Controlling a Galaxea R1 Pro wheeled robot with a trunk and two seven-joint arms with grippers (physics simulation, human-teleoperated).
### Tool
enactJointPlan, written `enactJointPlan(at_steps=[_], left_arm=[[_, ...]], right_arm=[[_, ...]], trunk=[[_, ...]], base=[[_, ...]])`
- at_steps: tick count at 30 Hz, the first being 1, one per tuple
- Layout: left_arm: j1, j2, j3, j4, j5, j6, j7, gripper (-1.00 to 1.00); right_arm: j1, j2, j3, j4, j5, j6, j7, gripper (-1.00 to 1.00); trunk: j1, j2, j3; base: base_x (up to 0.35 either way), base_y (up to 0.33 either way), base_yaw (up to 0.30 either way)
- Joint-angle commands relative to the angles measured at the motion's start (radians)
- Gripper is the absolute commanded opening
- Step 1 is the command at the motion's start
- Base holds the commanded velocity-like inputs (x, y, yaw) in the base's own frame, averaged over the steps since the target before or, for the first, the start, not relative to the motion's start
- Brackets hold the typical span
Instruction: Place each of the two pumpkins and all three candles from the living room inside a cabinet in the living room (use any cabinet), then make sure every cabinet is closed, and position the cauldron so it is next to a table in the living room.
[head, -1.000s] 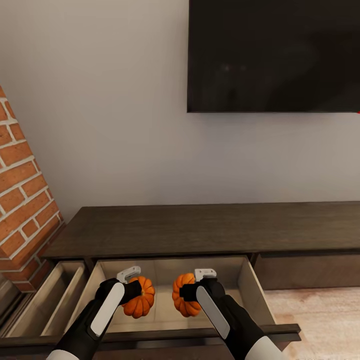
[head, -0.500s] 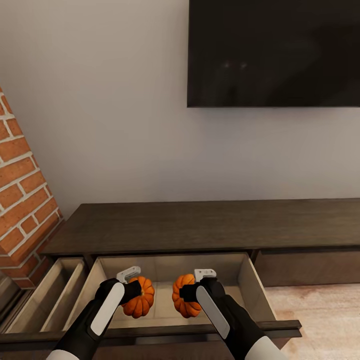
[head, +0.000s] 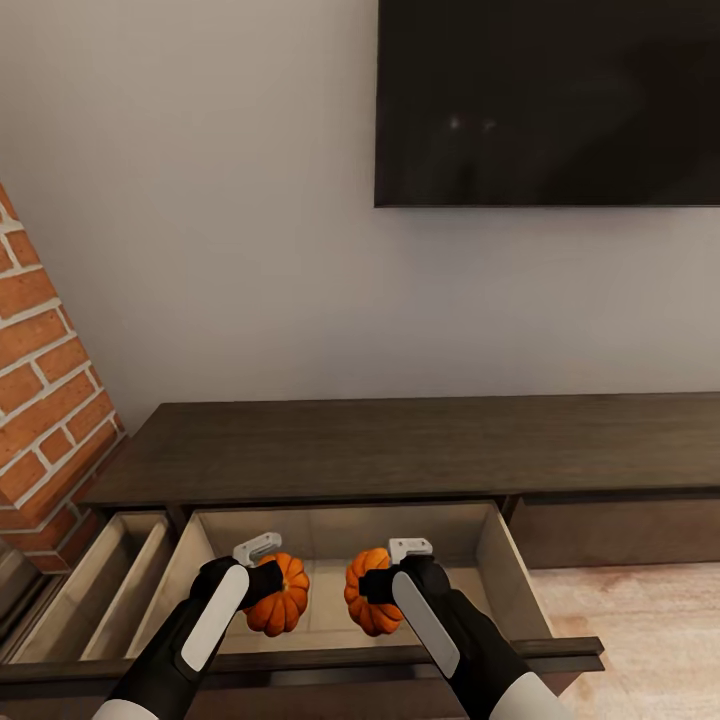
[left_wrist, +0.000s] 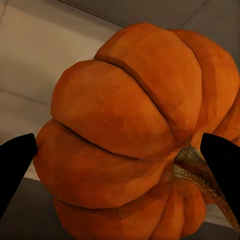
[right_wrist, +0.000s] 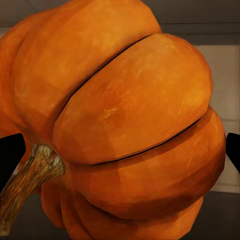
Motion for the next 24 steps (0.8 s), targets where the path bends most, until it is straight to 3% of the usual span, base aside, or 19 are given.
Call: enactJointPlan(at_steps=[1,10,11,19,20,24], left_arm=[[-0.001,0.000,-0.001,-0.001,0.010,0.001,0.011,-1.00],[-0.001,0.000,-0.001,-0.001,0.013,0.001,0.011,-1.00],[-0.001,0.000,-0.001,-0.001,0.013,0.001,0.011,-1.00],[-0.001,0.000,-0.001,-0.001,0.014,0.002,0.011,-1.00],[-0.001,0.000,-0.001,-0.001,0.015,0.003,0.011,1.00],[-0.001,0.000,-0.001,-0.001,0.015,0.004,0.011,1.00]], right_arm=[[-0.001,0.000,0.002,-0.001,-0.011,0.000,-0.012,-1.00],[-0.001,0.000,0.002,-0.001,-0.011,0.000,-0.012,-1.00],[-0.001,0.000,0.002,-0.001,-0.011,0.000,-0.012,1.00],[-0.001,-0.001,0.002,-0.002,-0.011,0.000,-0.012,1.00],[-0.001,-0.001,0.002,-0.002,-0.011,0.000,-0.012,1.00],[-0.001,-0.001,0.002,-0.003,-0.011,0.000,-0.012,1.00]], trunk=[[0.000,0.000,-0.001],[0.000,0.000,-0.001],[0.000,0.000,-0.001],[0.000,0.000,-0.001],[0.000,0.000,-0.001],[0.000,0.000,-0.001]], base=[[0.000,0.000,0.000],[0.000,0.000,0.000],[0.000,0.000,0.000],[0.000,0.000,0.000],[0.000,0.000,0.000],[0.000,0.000,0.000]])
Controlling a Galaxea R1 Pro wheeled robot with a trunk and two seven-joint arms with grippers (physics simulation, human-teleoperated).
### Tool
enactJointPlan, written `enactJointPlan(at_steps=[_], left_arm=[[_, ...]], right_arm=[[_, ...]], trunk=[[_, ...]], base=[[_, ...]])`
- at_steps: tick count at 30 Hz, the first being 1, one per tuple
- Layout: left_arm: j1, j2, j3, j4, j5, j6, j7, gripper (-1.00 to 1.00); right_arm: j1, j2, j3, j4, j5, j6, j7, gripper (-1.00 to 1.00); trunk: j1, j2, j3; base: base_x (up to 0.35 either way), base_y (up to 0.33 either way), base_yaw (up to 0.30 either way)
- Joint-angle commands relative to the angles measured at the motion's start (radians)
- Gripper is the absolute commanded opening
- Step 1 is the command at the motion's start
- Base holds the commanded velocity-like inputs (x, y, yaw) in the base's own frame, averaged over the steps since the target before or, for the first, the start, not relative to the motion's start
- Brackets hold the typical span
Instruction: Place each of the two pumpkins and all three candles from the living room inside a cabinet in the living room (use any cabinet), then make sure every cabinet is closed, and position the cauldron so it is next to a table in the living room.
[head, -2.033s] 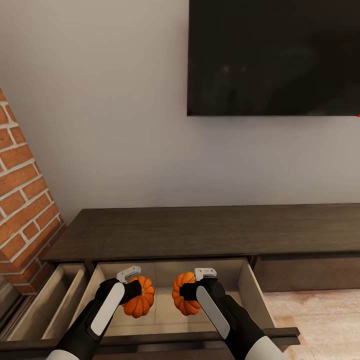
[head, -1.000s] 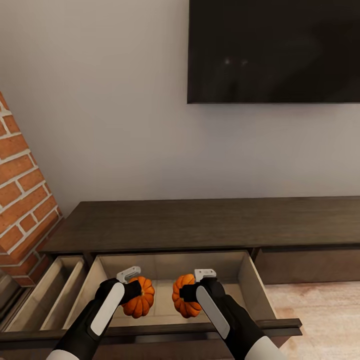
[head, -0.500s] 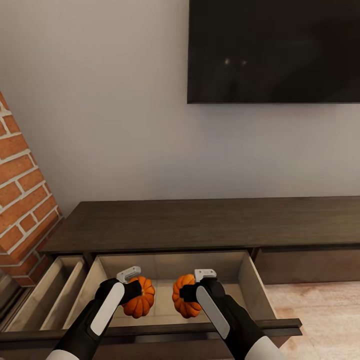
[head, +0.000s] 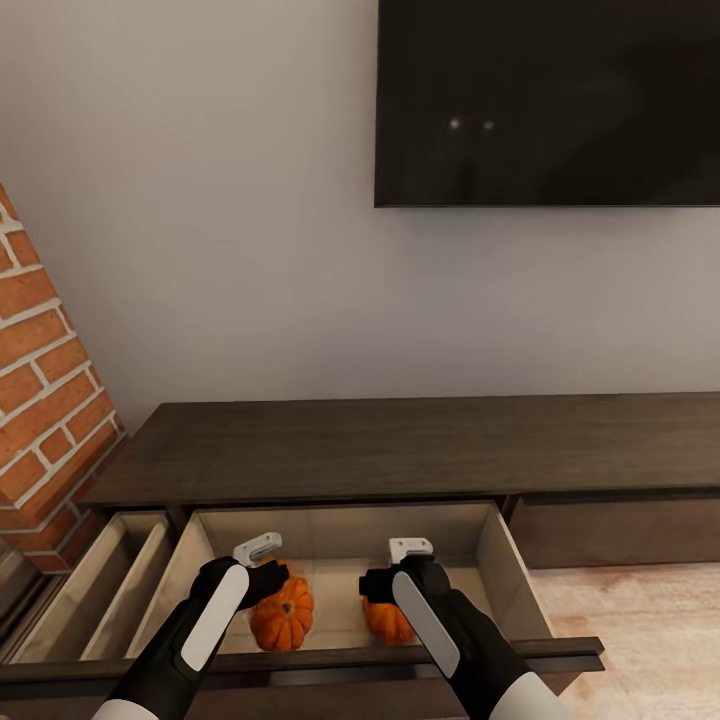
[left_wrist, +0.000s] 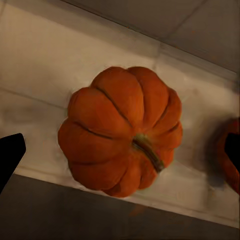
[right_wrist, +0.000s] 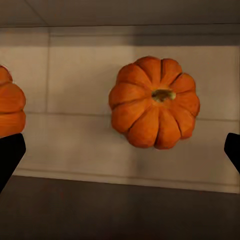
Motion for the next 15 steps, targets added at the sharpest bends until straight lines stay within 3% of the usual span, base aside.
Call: enactJointPlan(at_steps=[1,6,15], left_arm=[[-0.001,0.000,-0.001,-0.001,0.010,0.001,0.010,1.00],[-0.001,0.000,-0.001,-0.004,0.012,0.001,0.010,1.00],[-0.001,0.000,-0.001,-0.032,0.013,0.003,0.008,1.00]], right_arm=[[-0.001,-0.001,0.002,-0.001,-0.010,0.001,-0.010,1.00],[-0.001,-0.001,0.001,-0.001,-0.010,0.001,-0.010,1.00],[-0.001,-0.001,0.001,0.000,-0.011,0.001,-0.010,1.00]], trunk=[[0.000,0.000,-0.001],[0.000,0.000,-0.001],[-0.011,0.015,0.032]], base=[[0.000,0.000,0.000],[0.000,0.000,0.000],[0.000,0.000,0.000]])
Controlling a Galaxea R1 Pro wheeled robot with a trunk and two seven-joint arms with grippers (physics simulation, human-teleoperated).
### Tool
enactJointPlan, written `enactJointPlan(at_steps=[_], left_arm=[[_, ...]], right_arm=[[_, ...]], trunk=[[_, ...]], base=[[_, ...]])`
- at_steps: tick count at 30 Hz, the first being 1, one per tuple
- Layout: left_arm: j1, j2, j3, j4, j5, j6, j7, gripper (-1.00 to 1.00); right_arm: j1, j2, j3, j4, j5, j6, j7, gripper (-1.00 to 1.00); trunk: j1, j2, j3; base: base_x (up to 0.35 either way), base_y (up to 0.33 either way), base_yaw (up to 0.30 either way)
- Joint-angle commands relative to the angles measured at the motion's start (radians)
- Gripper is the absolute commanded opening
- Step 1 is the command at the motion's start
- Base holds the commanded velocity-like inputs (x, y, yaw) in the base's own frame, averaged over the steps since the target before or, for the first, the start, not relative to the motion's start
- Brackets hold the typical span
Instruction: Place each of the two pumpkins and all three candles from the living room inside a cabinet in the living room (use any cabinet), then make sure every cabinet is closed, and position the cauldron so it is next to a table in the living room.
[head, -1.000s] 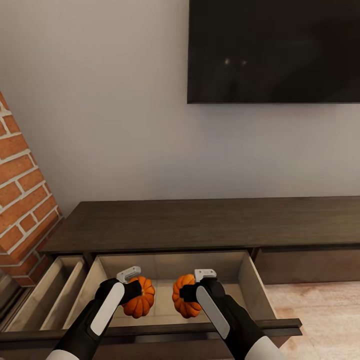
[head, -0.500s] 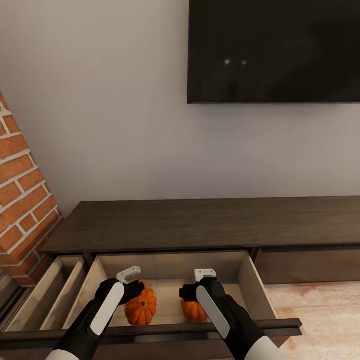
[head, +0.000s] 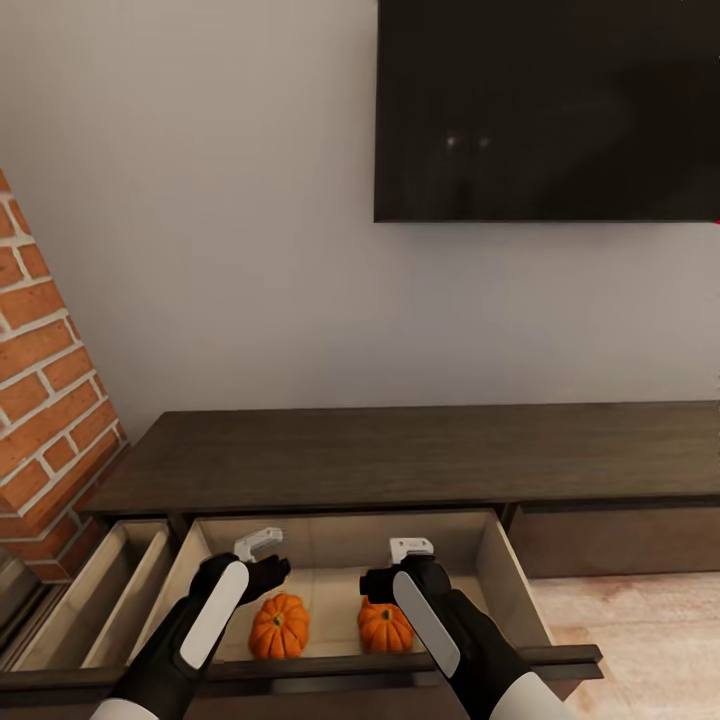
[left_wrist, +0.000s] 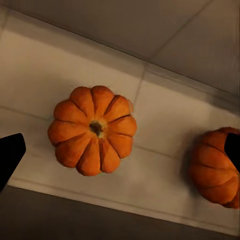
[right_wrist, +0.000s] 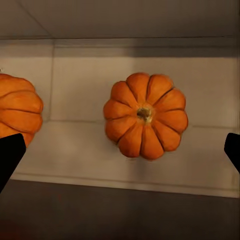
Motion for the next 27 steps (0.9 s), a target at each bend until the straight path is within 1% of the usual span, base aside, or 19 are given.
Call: enactJointPlan(at_steps=[1,12,14,15,18,21,27], left_arm=[[-0.001,0.000,-0.001,-0.007,0.011,0.002,0.010,1.00],[-0.001,0.001,0.003,-0.041,0.022,0.010,0.010,1.00],[-0.001,0.001,0.003,-0.047,0.038,0.029,0.010,1.00],[-0.001,0.001,0.002,-0.049,0.052,0.043,0.010,1.00],[-0.001,0.002,0.002,-0.049,0.072,0.057,0.010,1.00],[-0.001,0.002,0.003,-0.049,0.079,0.061,0.009,1.00],[-0.001,0.003,0.003,-0.049,0.081,0.062,0.008,1.00]], right_arm=[[-0.001,0.000,0.002,-0.001,-0.010,0.001,-0.010,1.00],[-0.001,0.000,-0.001,0.000,-0.012,0.001,-0.009,1.00],[-0.001,-0.001,-0.002,0.001,-0.012,0.001,-0.009,1.00],[-0.001,-0.002,-0.002,0.001,-0.012,0.001,-0.009,1.00],[-0.001,-0.002,-0.002,0.001,-0.012,0.001,-0.009,1.00],[-0.001,-0.002,-0.002,0.002,-0.012,0.000,-0.008,1.00],[-0.001,-0.004,-0.003,-0.001,-0.012,-0.001,-0.007,1.00]], trunk=[[-0.004,0.007,0.002],[-0.046,0.084,0.037],[-0.054,0.098,0.043],[-0.058,0.105,0.046],[-0.069,0.126,0.055],[-0.081,0.147,0.065],[-0.104,0.189,0.084]], base=[[0.000,0.000,0.000],[0.000,0.000,0.000],[0.000,0.000,0.000],[0.000,0.000,0.000],[0.000,0.000,0.000],[-0.067,0.017,0.000],[-0.020,0.005,0.000]])
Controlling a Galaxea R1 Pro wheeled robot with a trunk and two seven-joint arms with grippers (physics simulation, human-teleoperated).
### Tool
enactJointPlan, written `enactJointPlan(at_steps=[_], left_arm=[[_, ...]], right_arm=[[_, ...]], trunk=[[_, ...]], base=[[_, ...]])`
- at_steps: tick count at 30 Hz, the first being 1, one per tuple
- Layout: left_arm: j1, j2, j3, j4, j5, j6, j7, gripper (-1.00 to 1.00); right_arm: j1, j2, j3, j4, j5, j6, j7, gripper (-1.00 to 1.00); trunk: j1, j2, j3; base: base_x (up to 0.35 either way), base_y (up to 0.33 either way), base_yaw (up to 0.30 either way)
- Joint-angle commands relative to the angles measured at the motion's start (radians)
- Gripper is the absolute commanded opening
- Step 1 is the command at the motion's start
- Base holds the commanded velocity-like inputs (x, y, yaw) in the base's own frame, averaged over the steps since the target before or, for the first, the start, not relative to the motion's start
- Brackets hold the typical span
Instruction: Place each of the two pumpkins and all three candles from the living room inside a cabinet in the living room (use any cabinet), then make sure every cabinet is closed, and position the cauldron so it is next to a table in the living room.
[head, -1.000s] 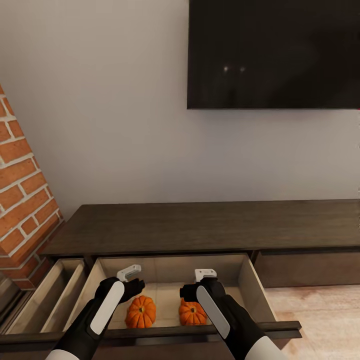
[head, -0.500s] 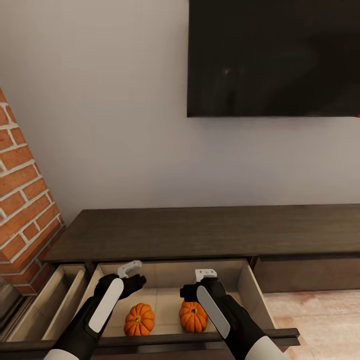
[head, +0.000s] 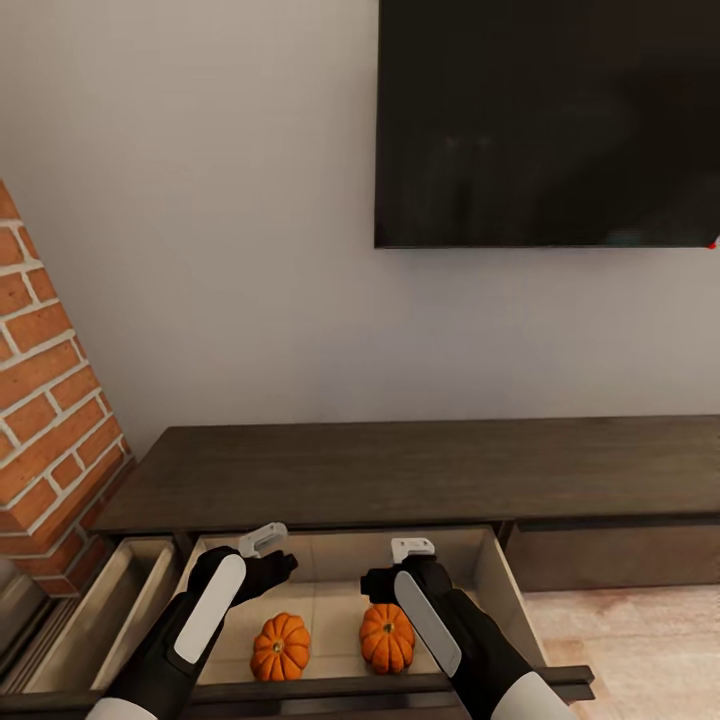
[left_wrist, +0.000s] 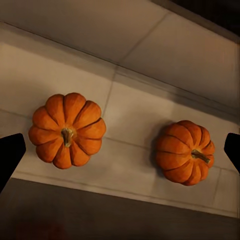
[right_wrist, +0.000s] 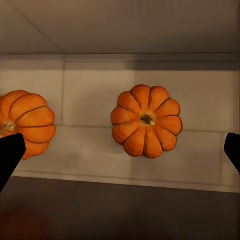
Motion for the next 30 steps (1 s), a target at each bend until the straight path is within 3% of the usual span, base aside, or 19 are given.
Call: enactJointPlan(at_steps=[1,30], left_arm=[[-0.001,0.000,-0.001,-0.001,0.011,0.001,0.010,1.00],[-0.001,0.001,0.001,-0.001,0.011,0.001,0.010,1.00]], right_arm=[[-0.001,-0.001,0.002,-0.002,-0.011,0.001,-0.010,1.00],[-0.001,0.000,0.002,-0.006,-0.012,0.001,-0.010,1.00]], trunk=[[-0.004,0.007,0.002],[-0.115,0.210,0.093]], base=[[-0.003,0.001,0.000],[-0.075,0.027,0.000]])
